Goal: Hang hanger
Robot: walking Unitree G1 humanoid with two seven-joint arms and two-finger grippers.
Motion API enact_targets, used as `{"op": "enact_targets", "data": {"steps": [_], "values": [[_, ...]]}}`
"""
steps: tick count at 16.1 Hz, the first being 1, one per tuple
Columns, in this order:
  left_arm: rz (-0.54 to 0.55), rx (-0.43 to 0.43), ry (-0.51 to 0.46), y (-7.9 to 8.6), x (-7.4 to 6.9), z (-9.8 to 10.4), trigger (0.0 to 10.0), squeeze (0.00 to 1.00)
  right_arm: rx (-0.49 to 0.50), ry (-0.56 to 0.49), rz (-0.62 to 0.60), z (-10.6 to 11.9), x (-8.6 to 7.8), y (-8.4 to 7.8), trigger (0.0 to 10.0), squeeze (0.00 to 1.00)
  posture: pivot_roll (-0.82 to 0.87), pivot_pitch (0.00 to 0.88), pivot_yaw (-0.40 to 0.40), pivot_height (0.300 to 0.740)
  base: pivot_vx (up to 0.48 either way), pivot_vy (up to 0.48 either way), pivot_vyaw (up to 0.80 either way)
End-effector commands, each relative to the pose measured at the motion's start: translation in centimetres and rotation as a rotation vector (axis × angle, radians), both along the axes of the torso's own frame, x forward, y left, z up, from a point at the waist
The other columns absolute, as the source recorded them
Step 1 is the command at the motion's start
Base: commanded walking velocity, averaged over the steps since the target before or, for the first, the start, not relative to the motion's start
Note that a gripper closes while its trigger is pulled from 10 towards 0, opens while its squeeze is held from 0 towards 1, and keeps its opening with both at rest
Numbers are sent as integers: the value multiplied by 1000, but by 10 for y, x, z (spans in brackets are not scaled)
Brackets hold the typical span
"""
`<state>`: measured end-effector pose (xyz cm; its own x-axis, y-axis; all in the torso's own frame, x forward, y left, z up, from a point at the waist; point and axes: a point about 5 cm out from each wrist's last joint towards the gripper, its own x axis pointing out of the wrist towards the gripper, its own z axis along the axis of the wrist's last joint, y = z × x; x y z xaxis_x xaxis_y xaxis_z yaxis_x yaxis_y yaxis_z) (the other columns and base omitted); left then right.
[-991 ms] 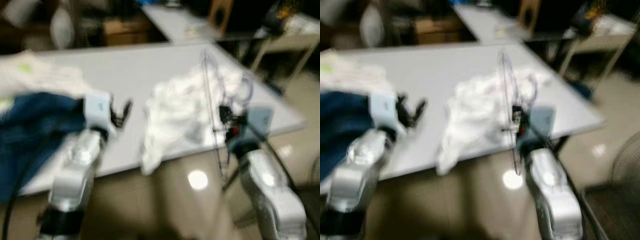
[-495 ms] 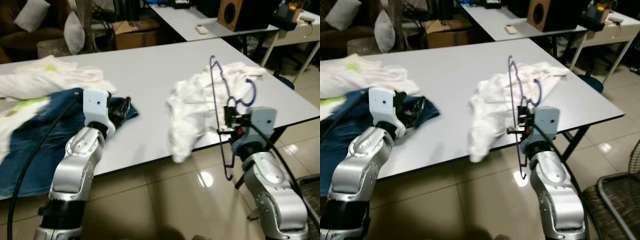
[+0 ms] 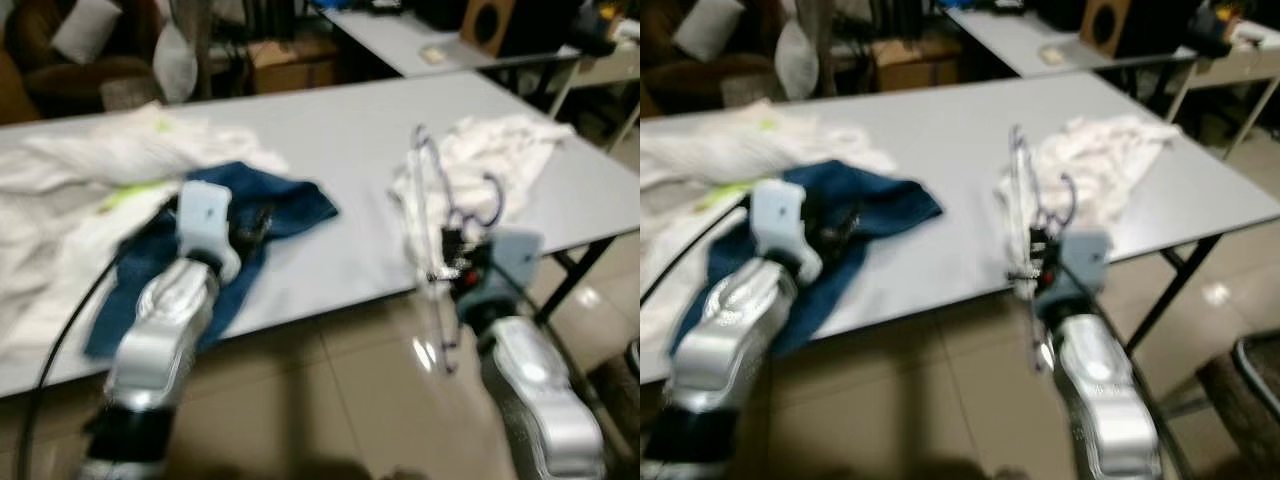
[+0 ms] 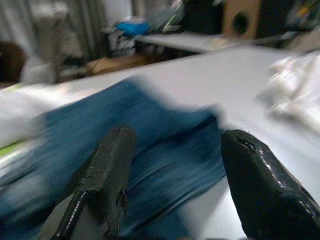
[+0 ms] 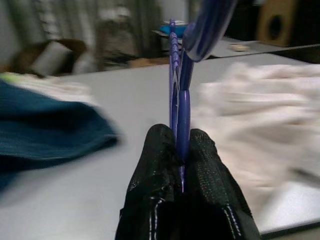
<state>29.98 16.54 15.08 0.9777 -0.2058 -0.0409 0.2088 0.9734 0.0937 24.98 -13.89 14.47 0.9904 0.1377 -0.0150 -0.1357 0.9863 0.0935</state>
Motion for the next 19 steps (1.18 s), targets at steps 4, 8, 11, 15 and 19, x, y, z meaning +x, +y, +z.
{"op": "enact_targets", "data": {"steps": [4,8,11,15,19], "values": [[8,-12,-20,-3,0,2,10000,0,-26,-16,7,3,1,-5,10000,0,-184,0,17,740,0,172,0],[20,31,-16,-10,1,-3,10000,0,-52,-20,4,5,5,-10,10000,0,-193,0,13,740,0,-424,0],[44,12,-13,-9,0,-4,10000,0,-55,-18,4,6,5,-12,10000,0,-190,0,5,740,0,0,0],[64,11,-16,-5,-2,-5,10000,0,-63,-12,28,5,8,-8,10000,0,-178,0,-10,740,0,0,0],[66,11,-32,-3,-2,-1,10000,0,-66,-20,34,7,11,-8,10000,0,-176,0,-9,740,0,463,0]]}}
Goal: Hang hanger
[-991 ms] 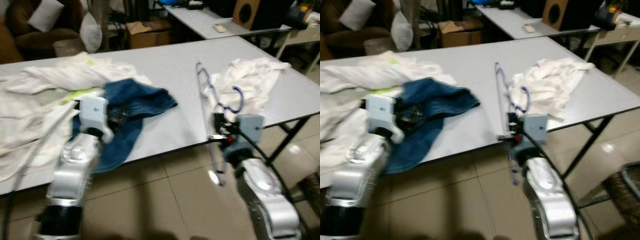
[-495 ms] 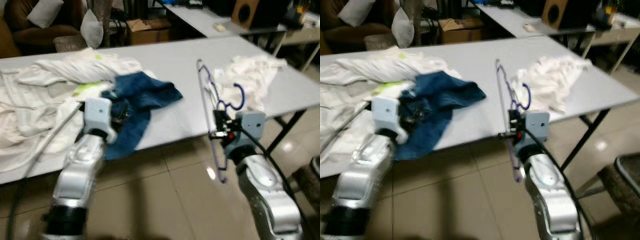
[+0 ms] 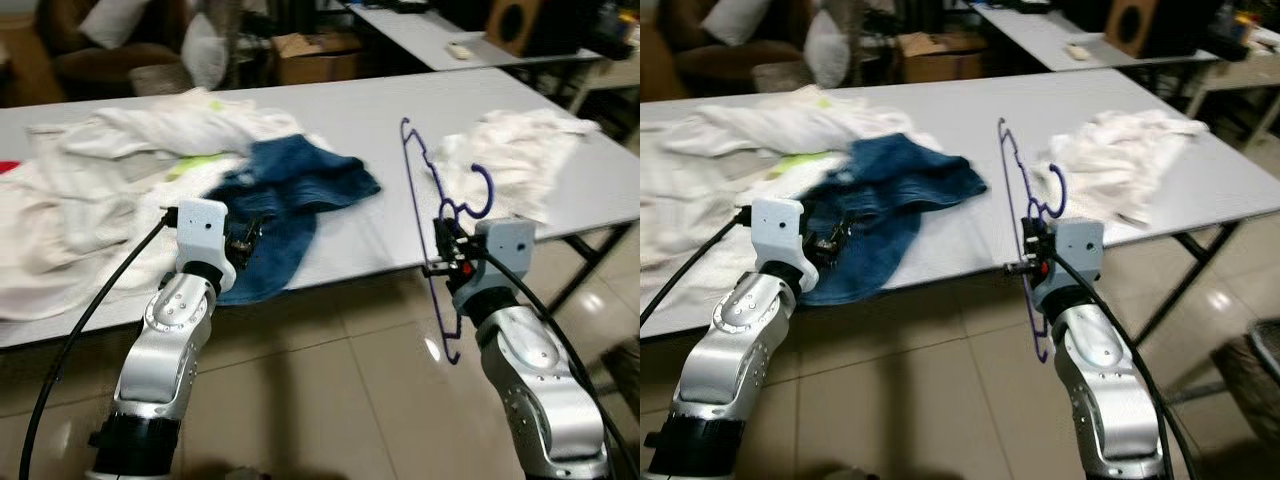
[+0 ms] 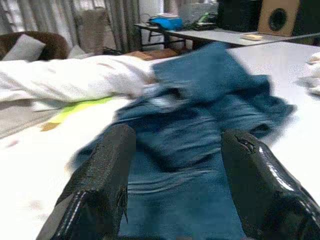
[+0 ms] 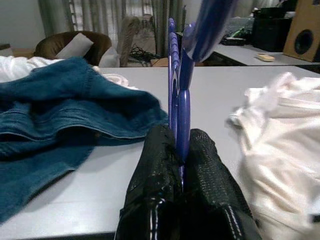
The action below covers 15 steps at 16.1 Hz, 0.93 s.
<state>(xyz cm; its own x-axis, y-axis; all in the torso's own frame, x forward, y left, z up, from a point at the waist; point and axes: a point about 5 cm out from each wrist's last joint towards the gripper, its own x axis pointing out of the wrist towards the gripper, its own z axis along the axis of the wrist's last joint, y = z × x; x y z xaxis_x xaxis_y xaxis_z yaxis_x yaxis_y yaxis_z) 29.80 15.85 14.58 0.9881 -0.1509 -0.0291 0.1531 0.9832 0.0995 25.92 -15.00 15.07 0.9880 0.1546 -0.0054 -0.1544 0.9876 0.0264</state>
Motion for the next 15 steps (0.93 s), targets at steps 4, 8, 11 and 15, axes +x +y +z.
{"op": "enact_targets", "data": {"steps": [4,8,11,15], "values": [[15,10,-18,5,0,4,10000,0,-15,-5,14,2,2,2,10000,0,-181,0,-7,740,0,480,0],[16,12,-14,5,0,2,10000,0,-18,-7,16,2,2,3,10000,0,-182,0,-13,740,0,480,0],[19,49,-28,6,0,4,10000,0,-21,-9,19,3,2,3,10000,0,-182,0,-17,740,0,18,0],[31,45,-27,5,0,3,10000,0,-22,-10,26,3,4,3,10000,0,-181,0,-28,740,0,-480,0]]}}
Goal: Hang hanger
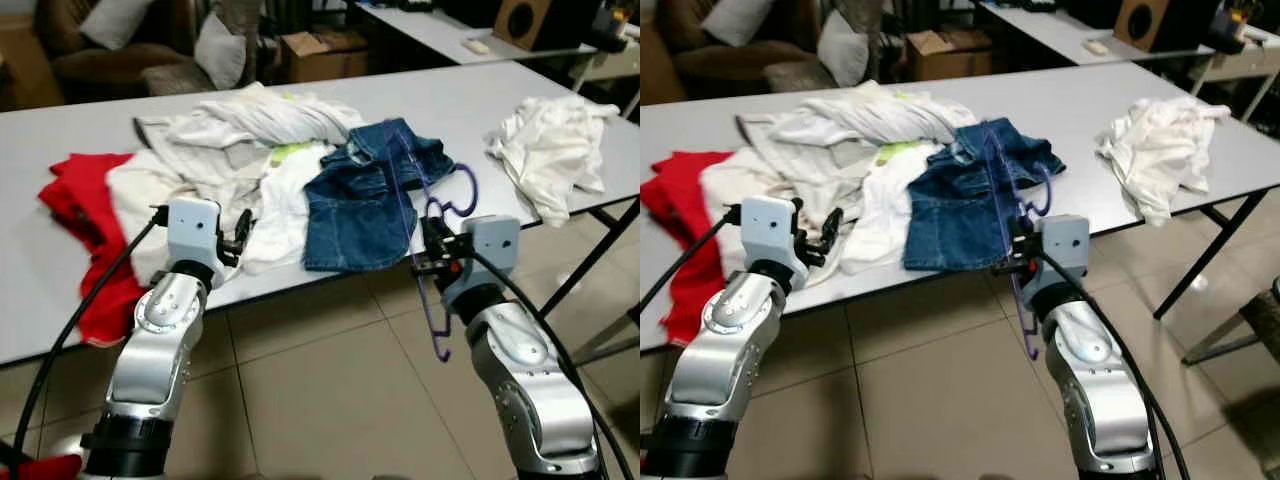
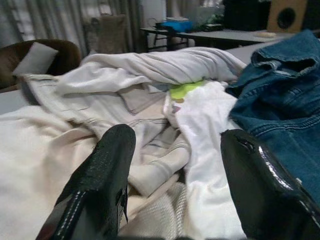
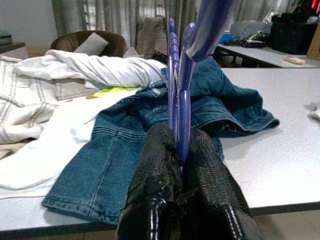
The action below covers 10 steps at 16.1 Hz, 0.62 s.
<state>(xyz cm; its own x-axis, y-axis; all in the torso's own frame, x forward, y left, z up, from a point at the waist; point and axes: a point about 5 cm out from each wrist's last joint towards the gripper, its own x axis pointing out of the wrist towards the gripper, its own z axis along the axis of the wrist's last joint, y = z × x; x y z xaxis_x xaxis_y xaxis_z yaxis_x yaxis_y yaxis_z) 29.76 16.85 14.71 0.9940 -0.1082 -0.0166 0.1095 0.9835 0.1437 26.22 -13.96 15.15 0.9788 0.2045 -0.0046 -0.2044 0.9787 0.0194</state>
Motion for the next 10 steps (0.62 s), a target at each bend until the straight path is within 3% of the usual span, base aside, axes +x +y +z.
{"op": "enact_targets", "data": {"steps": [1,6,10], "values": [[-11,4,-9,-5,1,1,10000,0,-17,-9,-24,3,1,-8,10000,0,-182,0,-28,740,0,-480,0],[-25,12,-13,-10,2,0,10000,0,-19,11,-13,-3,-3,-10,10000,0,-188,0,-23,740,0,-480,0],[-14,18,22,-4,0,-9,10000,0,14,67,-43,-31,-17,-23,10000,0,-195,0,-9,740,0,0,0]]}}
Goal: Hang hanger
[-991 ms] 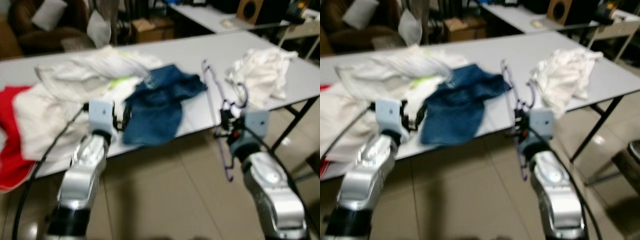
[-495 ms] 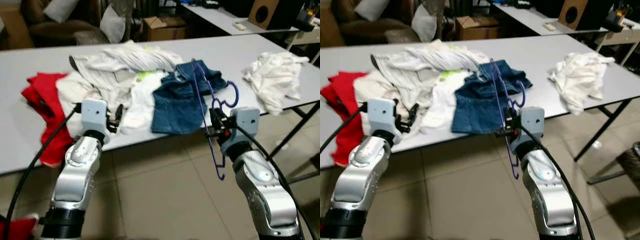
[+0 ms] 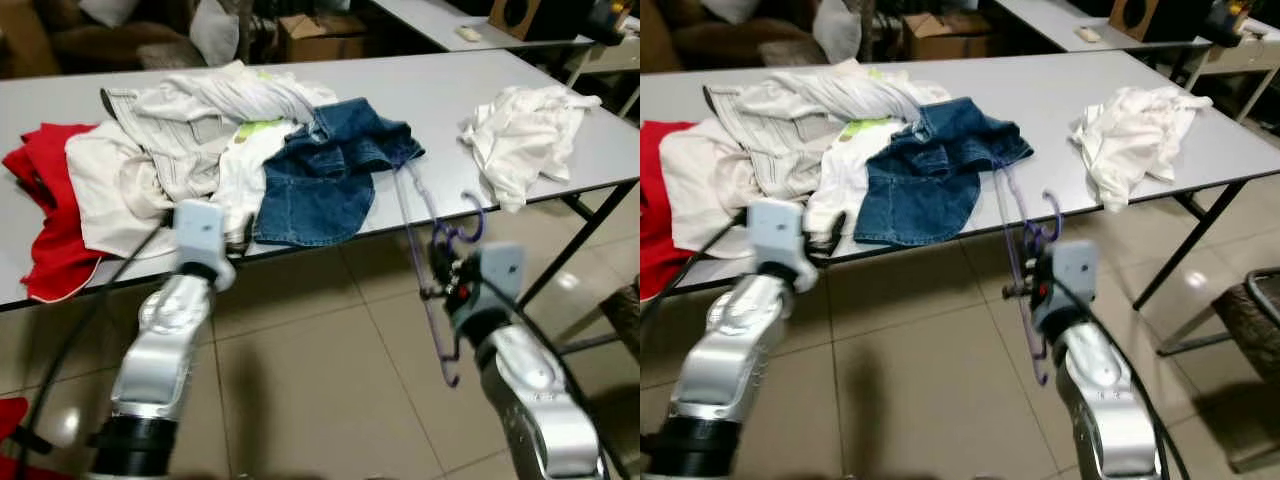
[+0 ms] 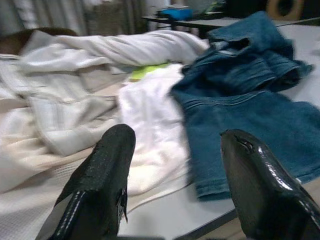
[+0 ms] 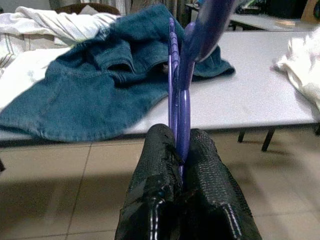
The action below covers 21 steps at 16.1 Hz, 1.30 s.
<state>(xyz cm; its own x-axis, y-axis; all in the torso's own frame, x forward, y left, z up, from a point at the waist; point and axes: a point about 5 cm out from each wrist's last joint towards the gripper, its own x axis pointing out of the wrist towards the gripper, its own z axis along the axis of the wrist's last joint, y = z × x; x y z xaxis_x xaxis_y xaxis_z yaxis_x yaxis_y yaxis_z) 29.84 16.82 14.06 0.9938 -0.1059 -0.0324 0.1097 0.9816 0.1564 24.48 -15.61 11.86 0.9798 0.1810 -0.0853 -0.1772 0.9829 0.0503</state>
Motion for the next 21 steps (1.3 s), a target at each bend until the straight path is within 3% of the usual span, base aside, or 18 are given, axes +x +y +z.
{"op": "enact_targets", "data": {"steps": [1,2,6,10,21], "values": [[-17,11,10,-2,-1,-4,10000,0,6,-19,-21,2,-1,-7,10000,0,-195,0,-9,740,0,0,0],[-9,24,17,1,-3,-9,10000,0,-40,-33,-7,5,-5,-10,10000,0,-194,0,-10,740,0,0,0],[-11,7,-1,4,-2,-7,10000,0,-76,-57,-3,4,-10,-15,10000,0,-197,0,-10,740,131,0,0],[-6,15,8,5,-3,-11,10000,0,-13,-62,-47,6,-6,-17,10000,0,-195,0,-13,740,292,0,0],[-13,14,2,3,-3,-11,10000,0,-30,-92,-15,12,-4,-10,10000,0,-198,0,-8,740,303,0,0]]}}
